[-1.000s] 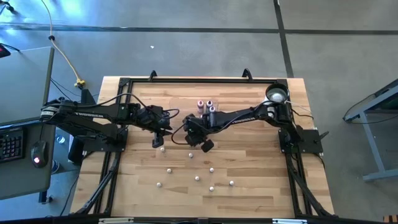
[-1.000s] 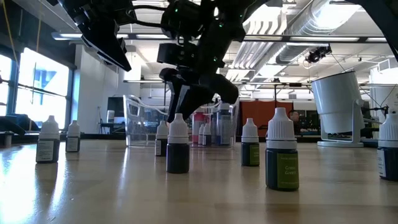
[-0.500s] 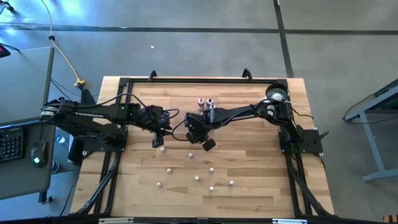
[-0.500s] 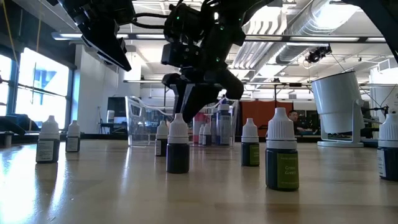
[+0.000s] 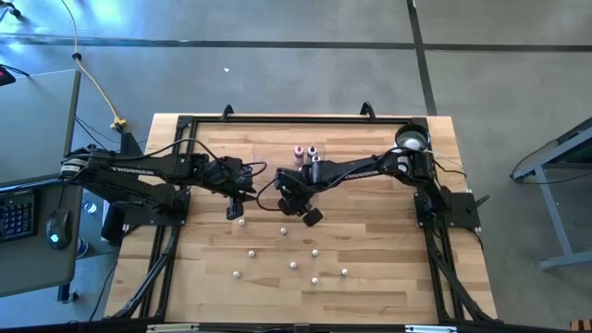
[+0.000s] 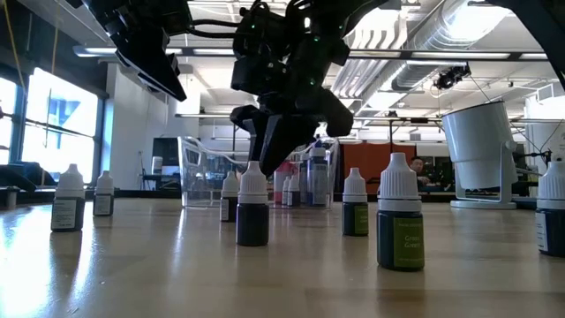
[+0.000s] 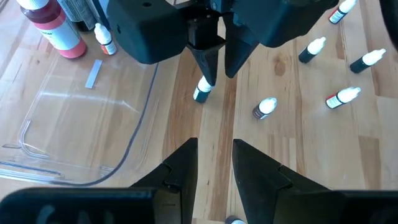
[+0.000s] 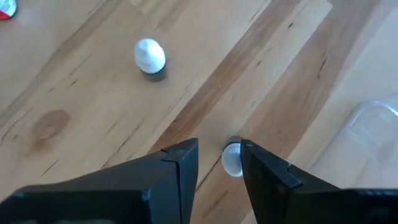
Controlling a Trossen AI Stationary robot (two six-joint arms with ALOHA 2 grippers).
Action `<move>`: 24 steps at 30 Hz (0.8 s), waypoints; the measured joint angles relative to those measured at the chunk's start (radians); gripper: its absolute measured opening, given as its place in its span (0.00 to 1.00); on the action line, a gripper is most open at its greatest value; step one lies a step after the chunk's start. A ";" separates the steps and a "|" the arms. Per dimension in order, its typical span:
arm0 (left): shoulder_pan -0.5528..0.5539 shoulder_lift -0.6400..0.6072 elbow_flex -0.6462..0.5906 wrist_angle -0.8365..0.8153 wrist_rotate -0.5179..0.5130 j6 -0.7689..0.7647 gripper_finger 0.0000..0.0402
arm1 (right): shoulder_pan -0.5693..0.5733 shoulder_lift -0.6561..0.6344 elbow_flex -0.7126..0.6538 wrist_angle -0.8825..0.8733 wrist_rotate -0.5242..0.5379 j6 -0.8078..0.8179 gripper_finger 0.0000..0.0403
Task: Pick & Place food coloring
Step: Put the small blue food coloring bottle into the transparent bin
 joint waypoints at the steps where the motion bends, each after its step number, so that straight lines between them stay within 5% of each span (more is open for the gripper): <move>1: 0.000 0.000 0.000 0.000 0.000 0.000 0.25 | 0.000 0.000 0.000 -0.006 0.000 0.000 0.28; 20: 0.000 0.000 0.000 0.000 0.000 0.000 0.25 | -0.002 0.021 0.000 0.039 0.055 -0.009 0.28; 24: 0.000 0.000 0.000 0.000 0.000 0.000 0.25 | 0.000 0.036 0.000 0.039 0.134 -0.059 0.28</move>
